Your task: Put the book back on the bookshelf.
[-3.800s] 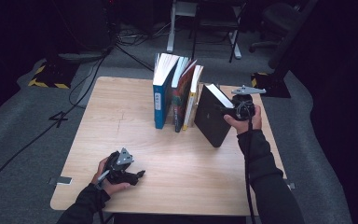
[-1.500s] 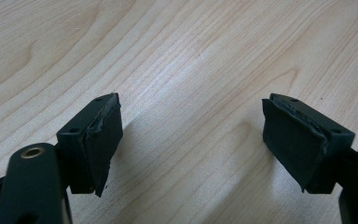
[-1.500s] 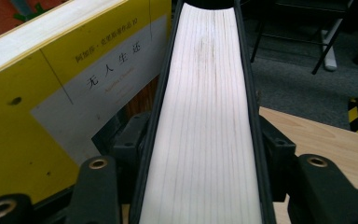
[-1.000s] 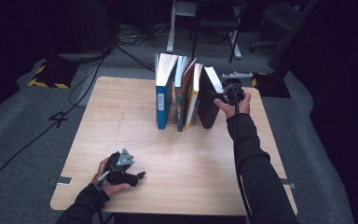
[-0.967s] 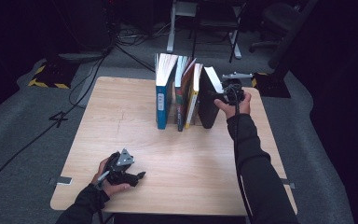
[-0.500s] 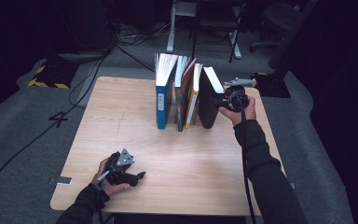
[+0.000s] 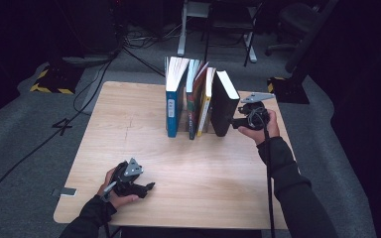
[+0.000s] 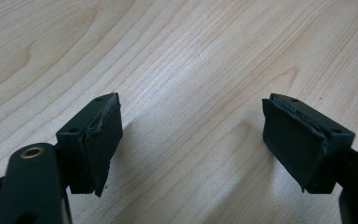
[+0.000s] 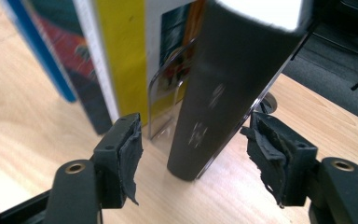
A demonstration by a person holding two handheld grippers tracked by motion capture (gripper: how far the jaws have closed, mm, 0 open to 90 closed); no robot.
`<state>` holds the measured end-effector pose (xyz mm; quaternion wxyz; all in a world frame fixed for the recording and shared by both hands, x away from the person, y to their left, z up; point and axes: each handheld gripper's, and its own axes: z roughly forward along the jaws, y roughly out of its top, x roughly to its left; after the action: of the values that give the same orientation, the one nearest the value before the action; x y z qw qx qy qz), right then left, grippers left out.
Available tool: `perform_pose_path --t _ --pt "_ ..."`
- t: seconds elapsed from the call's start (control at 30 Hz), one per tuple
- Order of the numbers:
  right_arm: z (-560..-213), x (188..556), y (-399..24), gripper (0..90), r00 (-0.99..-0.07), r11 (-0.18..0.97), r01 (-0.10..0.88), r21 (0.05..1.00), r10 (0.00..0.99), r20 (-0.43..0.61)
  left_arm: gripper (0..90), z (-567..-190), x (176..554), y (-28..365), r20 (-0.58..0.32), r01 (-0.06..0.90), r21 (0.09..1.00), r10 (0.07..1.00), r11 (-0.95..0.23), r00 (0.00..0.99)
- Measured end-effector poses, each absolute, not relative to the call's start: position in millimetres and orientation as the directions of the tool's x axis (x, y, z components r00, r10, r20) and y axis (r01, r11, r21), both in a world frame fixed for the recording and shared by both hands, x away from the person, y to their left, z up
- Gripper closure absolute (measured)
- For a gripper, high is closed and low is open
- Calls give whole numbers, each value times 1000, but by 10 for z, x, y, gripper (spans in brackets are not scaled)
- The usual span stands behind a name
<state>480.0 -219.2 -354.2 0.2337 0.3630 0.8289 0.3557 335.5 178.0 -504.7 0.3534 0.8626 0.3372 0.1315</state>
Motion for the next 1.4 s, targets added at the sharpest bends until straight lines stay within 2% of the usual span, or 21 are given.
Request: perform_pose_path --t 0.47,0.63,0.87,1.0,1.2,1.4 --pt "-3698 4422 -2270 321 -708 593 365 718 678 -200 204 -5048 3353 1779 -12 488 699 675 -522 738" --pt "-3779 4316 -2341 289 -709 609 366 704 672 -213 204 -5048 3353 1779 -12 488 699 675 -522 738" --pt "-3888 4121 -2523 289 -714 620 352 701 662 -227 204 -5047 3354 1780 -13 489 699 674 -522 738" --pt "-3960 3970 -2595 292 -720 659 350 666 644 -259 204 -5047 3354 1780 -12 488 699 674 -523 739" --pt "-4143 3758 -2709 288 -717 693 332 640 626 -306 204 -5047 3352 1779 -12 488 699 674 -523 739" --pt "-4345 3534 -2880 285 -727 699 320 640 614 -307 203 -5047 3353 1779 -11 488 699 673 -523 739"
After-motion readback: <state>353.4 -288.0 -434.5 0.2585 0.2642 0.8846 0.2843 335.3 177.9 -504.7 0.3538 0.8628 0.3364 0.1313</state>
